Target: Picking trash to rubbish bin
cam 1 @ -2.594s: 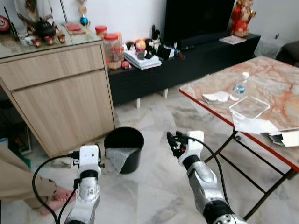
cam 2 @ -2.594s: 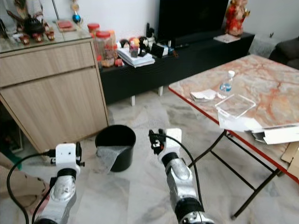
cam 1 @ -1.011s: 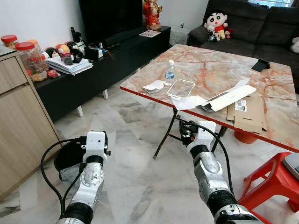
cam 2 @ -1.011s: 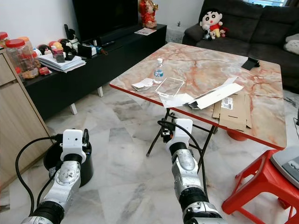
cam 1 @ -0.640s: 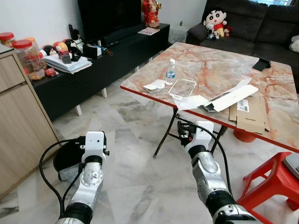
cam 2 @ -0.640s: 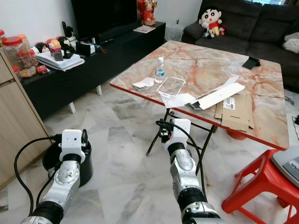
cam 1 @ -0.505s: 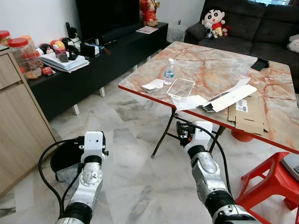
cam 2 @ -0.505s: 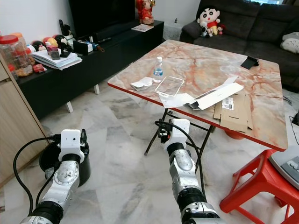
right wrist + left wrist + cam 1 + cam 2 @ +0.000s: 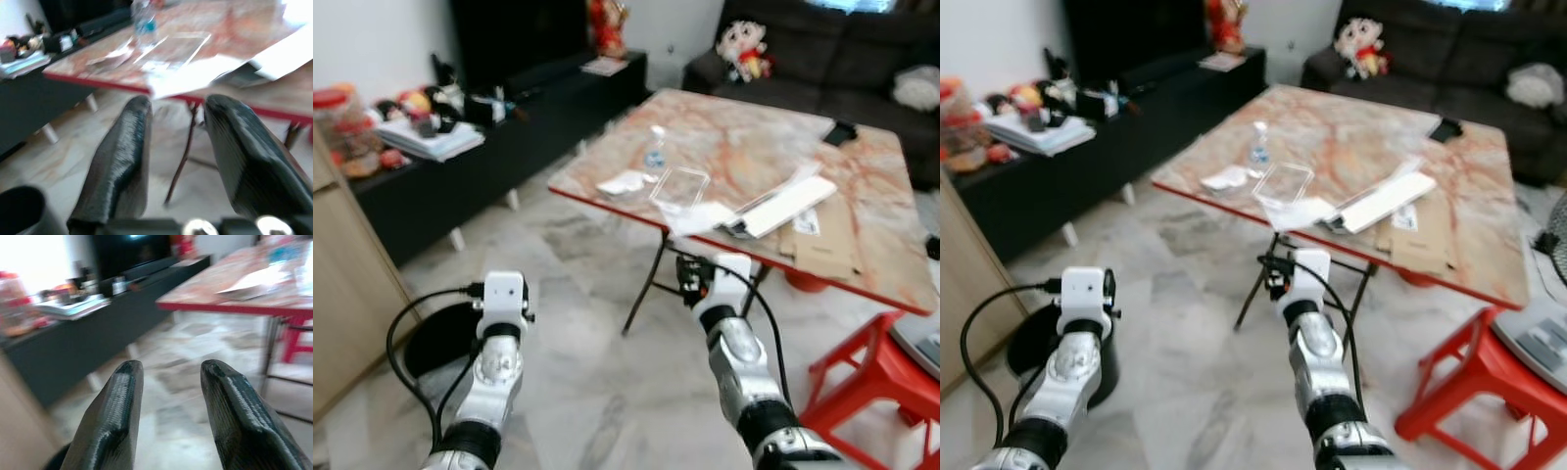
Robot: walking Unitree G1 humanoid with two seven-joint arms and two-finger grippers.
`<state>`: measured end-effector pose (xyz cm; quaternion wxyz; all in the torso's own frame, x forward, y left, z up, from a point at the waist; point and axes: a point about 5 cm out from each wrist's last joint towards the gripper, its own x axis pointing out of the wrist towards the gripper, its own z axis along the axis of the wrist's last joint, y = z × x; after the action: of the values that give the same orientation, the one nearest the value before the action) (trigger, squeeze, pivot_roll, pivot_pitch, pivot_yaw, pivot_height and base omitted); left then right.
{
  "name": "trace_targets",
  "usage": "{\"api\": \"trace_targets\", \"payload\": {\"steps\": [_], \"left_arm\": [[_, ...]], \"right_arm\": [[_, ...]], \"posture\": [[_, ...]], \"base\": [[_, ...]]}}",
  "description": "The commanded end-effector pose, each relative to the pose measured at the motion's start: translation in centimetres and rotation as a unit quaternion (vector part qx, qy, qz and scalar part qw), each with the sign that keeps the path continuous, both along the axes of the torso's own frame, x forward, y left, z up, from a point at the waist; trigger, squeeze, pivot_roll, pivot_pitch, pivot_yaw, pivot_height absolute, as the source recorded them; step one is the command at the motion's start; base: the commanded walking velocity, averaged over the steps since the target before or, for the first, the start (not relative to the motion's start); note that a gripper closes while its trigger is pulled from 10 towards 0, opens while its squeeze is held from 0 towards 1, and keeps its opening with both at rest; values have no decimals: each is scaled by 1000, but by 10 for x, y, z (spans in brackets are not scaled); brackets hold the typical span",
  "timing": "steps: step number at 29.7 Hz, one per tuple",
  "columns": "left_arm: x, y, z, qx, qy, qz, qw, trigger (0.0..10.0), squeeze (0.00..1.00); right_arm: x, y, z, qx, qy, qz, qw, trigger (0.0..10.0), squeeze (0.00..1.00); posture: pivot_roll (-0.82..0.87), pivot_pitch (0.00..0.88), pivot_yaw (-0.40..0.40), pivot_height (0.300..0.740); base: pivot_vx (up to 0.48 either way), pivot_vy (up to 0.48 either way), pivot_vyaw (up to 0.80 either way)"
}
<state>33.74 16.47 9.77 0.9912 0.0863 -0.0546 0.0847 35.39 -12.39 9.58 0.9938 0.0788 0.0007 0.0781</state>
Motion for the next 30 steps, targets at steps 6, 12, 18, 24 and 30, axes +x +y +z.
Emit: {"api": "trace_targets", "payload": {"steps": [6,12,18,24,30], "left_arm": [[-2,8,-1,6,5,8,1000,10000,0],[0,5,0,5,6,1,1000,10000,0],[0,5,0,3,7,1,1000,10000,0],[-1,5,-1,2,8,-3,1000,10000,0],[-1,-3,-2,-9,9,-32,999,10000,0]], "right_arm": [[0,8,-1,8,6,7,1000,10000,0],[1,10,2,7,1,9,1000,10000,0],[0,10,0,6,3,12,1000,10000,0],[0,11,1,7,-1,15,1000,10000,0],[1,11,4,9,-6,16,1000,10000,0]], "posture": [[-40,0,-16,740],[-55,0,-12,740],[-44,0,-16,740],[-38,0,-20,740],[-38,0,-20,740]], "base": [[0,0,-800],[0,0,-800],[0,0,-800],[0,0,-667],[0,0,0]]}}
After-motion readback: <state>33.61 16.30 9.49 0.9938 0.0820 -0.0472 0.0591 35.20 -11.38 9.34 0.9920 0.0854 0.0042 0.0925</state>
